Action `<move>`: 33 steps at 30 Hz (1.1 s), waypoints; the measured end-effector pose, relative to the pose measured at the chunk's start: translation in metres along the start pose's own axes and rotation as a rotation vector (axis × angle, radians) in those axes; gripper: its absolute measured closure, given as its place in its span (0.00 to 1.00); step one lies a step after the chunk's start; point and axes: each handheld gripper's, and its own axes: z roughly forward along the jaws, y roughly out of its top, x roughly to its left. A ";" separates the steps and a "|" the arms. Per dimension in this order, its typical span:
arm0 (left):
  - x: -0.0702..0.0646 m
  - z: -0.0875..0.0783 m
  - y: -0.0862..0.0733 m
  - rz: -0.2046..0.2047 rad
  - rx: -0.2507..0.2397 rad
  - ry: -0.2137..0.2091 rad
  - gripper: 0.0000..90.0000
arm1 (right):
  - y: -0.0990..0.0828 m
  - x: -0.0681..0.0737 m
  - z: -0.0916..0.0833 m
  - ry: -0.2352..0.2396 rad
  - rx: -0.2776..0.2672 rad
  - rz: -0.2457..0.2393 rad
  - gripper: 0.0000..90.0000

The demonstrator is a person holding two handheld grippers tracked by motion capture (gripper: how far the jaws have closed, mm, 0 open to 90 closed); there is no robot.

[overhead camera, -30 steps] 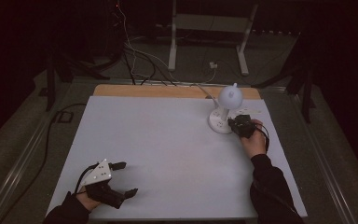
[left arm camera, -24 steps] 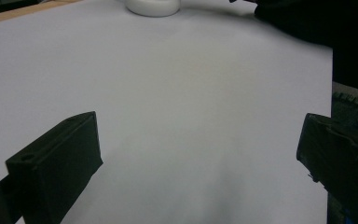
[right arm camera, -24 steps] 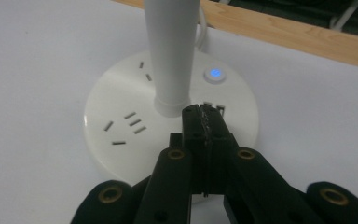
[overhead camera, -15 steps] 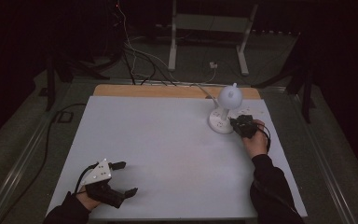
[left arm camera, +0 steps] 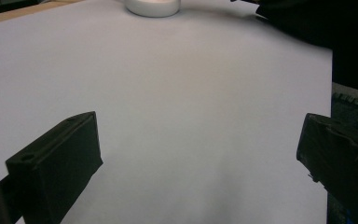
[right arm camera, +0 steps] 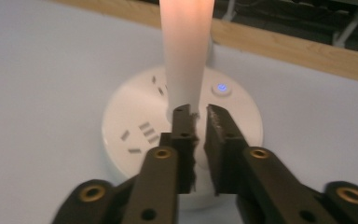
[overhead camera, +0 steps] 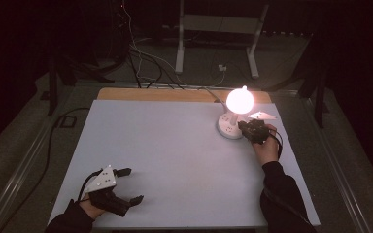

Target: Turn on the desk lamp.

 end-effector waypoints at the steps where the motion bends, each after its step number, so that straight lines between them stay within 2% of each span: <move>1: 0.000 0.000 0.000 0.001 0.001 0.000 0.00 | 0.002 0.000 -0.002 0.011 -0.013 0.000 0.78; 3: 0.000 0.000 0.000 0.001 0.000 -0.001 0.00 | 0.003 0.002 -0.005 0.030 -0.025 -0.005 0.68; 4: 0.000 0.000 0.000 0.000 0.000 -0.001 0.00 | 0.004 0.003 -0.008 0.051 -0.042 -0.008 0.57; 6: 0.000 0.000 0.000 0.000 0.001 0.000 0.00 | 0.004 0.003 -0.009 0.064 -0.049 -0.002 0.54; 7: 0.000 0.000 0.000 0.001 0.002 0.000 0.00 | 0.005 0.004 -0.011 0.072 -0.054 0.011 0.51; 8: 0.000 0.000 0.000 0.001 0.002 0.000 0.00 | 0.006 0.003 -0.014 0.071 -0.056 0.014 0.43; 10: 0.000 -0.001 0.000 -0.002 -0.004 -0.001 0.00 | 0.007 0.003 -0.016 0.074 -0.049 0.019 0.40; 11: 0.000 -0.001 0.000 -0.002 -0.004 -0.001 0.00 | 0.007 0.001 -0.017 0.083 -0.048 0.030 0.35; 13: 0.000 0.000 0.000 -0.002 -0.002 -0.002 0.00 | 0.007 0.000 -0.020 0.067 -0.044 0.056 0.26; 15: 0.000 0.000 0.000 0.000 -0.003 -0.003 0.00 | 0.008 0.001 -0.023 0.059 -0.034 0.062 0.16; 18: 0.000 0.000 0.000 0.000 -0.002 -0.002 0.00 | 0.009 0.002 -0.029 0.096 -0.028 0.039 0.00; 20: 0.000 -0.001 0.000 -0.001 -0.003 -0.003 0.00 | 0.009 0.003 -0.035 0.127 -0.023 0.028 0.00; 22: 0.000 -0.001 0.001 -0.004 -0.005 -0.004 0.00 | 0.009 0.006 -0.040 0.120 -0.017 0.005 0.00; 24: 0.000 0.000 0.000 -0.003 -0.004 -0.003 0.00 | 0.009 0.007 -0.044 0.147 -0.013 0.006 0.00; 28: 0.000 0.000 0.000 -0.005 -0.006 -0.005 0.00 | 0.005 0.012 -0.052 0.142 -0.029 -0.027 0.00; 29: 0.000 -0.001 0.000 -0.005 -0.005 -0.004 0.00 | 0.004 0.013 -0.054 0.157 -0.034 -0.021 0.00; 33: 0.000 -0.001 0.001 -0.002 -0.008 -0.006 0.00 | 0.000 0.020 -0.062 0.167 -0.027 -0.038 0.00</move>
